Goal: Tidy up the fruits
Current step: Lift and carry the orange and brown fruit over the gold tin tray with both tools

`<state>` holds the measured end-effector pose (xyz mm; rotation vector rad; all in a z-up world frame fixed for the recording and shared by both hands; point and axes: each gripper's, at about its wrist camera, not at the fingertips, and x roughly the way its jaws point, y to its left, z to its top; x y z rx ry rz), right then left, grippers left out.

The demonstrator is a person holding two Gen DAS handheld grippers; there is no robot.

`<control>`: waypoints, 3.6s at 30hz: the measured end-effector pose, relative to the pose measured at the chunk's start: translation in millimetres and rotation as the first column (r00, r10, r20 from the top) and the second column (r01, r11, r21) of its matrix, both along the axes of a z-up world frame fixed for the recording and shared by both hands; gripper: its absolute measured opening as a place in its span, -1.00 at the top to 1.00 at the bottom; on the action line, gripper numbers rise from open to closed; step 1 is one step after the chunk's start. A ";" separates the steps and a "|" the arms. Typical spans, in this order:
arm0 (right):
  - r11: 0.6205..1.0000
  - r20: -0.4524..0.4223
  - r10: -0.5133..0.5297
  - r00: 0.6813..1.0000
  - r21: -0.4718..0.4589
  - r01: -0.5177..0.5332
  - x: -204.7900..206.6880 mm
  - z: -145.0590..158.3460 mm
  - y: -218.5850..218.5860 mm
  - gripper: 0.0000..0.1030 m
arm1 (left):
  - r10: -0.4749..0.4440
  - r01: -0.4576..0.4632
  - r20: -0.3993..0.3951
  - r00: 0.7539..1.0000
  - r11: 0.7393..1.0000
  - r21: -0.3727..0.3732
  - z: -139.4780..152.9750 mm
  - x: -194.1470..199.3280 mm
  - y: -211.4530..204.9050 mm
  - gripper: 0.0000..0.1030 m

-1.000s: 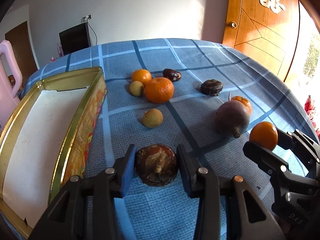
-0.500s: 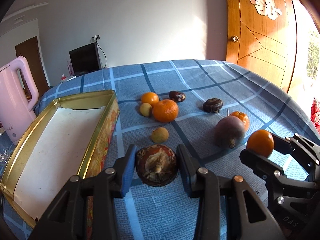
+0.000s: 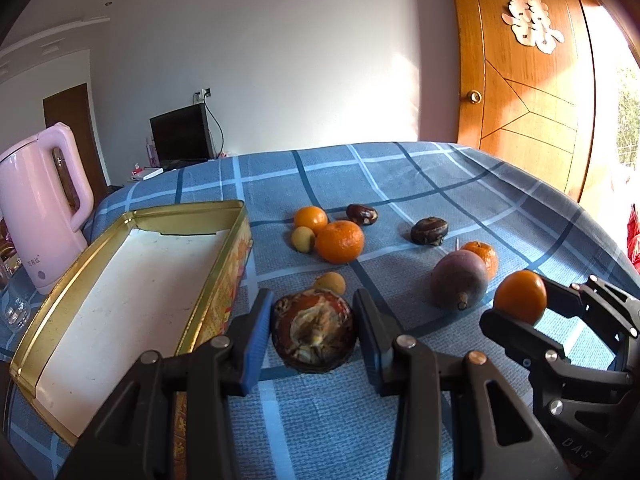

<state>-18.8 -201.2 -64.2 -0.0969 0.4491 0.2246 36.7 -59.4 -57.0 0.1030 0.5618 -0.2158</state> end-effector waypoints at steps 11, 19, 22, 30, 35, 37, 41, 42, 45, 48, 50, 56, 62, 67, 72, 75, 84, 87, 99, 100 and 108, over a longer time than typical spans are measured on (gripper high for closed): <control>1.000 0.040 0.005 0.999 -0.010 -0.005 -7.3 1.9 2.7 0.10 | 0.012 -0.011 0.039 0.999 1.000 -0.010 3.9 -6.6 3.0 0.18; 1.000 0.084 0.011 0.996 -0.016 -0.009 -14.3 3.7 3.4 0.10 | 0.029 -0.029 0.078 0.996 1.000 -0.011 7.9 -12.5 6.4 0.18; 1.000 0.109 0.021 0.994 -0.016 -0.020 -18.3 5.0 3.5 0.10 | 0.035 -0.034 0.095 0.995 0.999 -0.011 9.6 -14.6 7.7 0.18; 1.000 0.133 0.030 0.991 -0.012 -0.028 -21.5 6.7 2.3 0.10 | 0.051 -0.053 0.139 0.989 0.999 0.009 12.5 -20.0 7.6 0.18; 1.000 0.122 0.010 0.992 -0.026 -0.007 -18.3 8.2 4.4 0.10 | 0.060 -0.065 0.151 0.987 0.998 0.027 13.6 -22.1 9.9 0.18; 0.999 0.123 0.005 0.992 -0.041 0.000 -17.4 11.1 7.7 0.10 | 0.066 -0.071 0.151 0.986 0.997 0.031 14.1 -22.1 12.4 0.18; 0.998 0.131 0.012 0.991 -0.056 -0.004 -15.5 23.9 14.8 0.10 | 0.088 -0.093 0.145 0.985 0.995 0.023 19.7 -22.2 21.6 0.18; 0.998 0.134 0.015 0.991 -0.061 -0.007 -14.5 27.8 17.3 0.10 | 0.094 -0.098 0.147 0.985 0.995 0.019 22.1 -22.9 25.2 0.18; 0.997 0.135 0.023 0.991 -0.075 -0.013 -9.8 37.5 25.3 0.10 | 0.120 -0.123 0.157 0.980 0.992 0.009 30.2 -24.1 36.0 0.18; 0.996 0.135 0.037 0.990 -0.087 -0.026 -4.5 46.1 35.2 0.10 | 0.148 -0.149 0.159 0.976 0.989 -0.002 37.0 -24.0 47.1 0.18; 0.995 0.139 0.050 0.989 -0.095 -0.037 -1.6 49.5 41.6 0.10 | 0.165 -0.166 0.159 0.973 0.986 -0.007 40.4 -23.8 55.5 0.18; 0.990 0.134 0.078 0.988 -0.124 -0.061 10.3 56.5 61.5 0.10 | 0.210 -0.212 0.170 0.963 0.977 -0.012 51.1 -20.9 76.2 0.18; 0.984 0.152 0.112 0.982 -0.154 -0.088 22.0 65.5 80.8 0.10 | 0.245 -0.250 0.180 0.953 0.968 0.005 57.0 -15.1 92.6 0.18; 0.978 0.158 0.142 0.977 -0.172 -0.114 35.4 68.1 96.8 0.10 | 0.270 -0.279 0.183 0.945 0.960 0.028 58.5 -8.0 104.6 0.18; 0.972 0.151 0.170 0.974 -0.186 -0.140 48.4 69.2 113.2 0.10 | 0.286 -0.298 0.176 0.942 0.953 0.046 56.8 -0.2 113.8 0.18; 0.969 0.140 0.187 0.972 -0.192 -0.158 56.9 69.2 122.7 0.10 | 0.294 -0.306 0.166 0.941 0.950 0.056 54.4 5.6 120.0 0.18; 0.961 0.092 0.224 0.970 -0.188 -0.204 86.9 66.2 143.8 0.10 | 0.323 -0.337 0.135 0.937 0.936 0.098 47.4 26.1 136.1 0.18; 0.959 0.072 0.231 0.970 -0.185 -0.215 96.5 63.3 150.7 0.10 | 0.328 -0.341 0.123 0.937 0.934 0.107 43.8 33.3 140.6 0.18; 0.957 -0.009 0.254 0.967 -0.140 -0.253 126.5 45.5 177.9 0.10 | 0.342 -0.345 0.046 0.939 0.930 0.127 26.4 57.8 156.7 0.18; 0.957 -0.014 0.255 0.967 -0.139 -0.254 127.7 43.7 179.4 0.10 | 0.344 -0.346 0.040 0.938 0.929 0.129 25.0 59.3 157.7 0.18; 0.959 -0.052 0.255 0.965 -0.111 -0.260 138.4 34.1 187.1 0.10 | 0.357 -0.355 0.012 0.934 0.923 0.147 17.1 67.8 162.8 0.18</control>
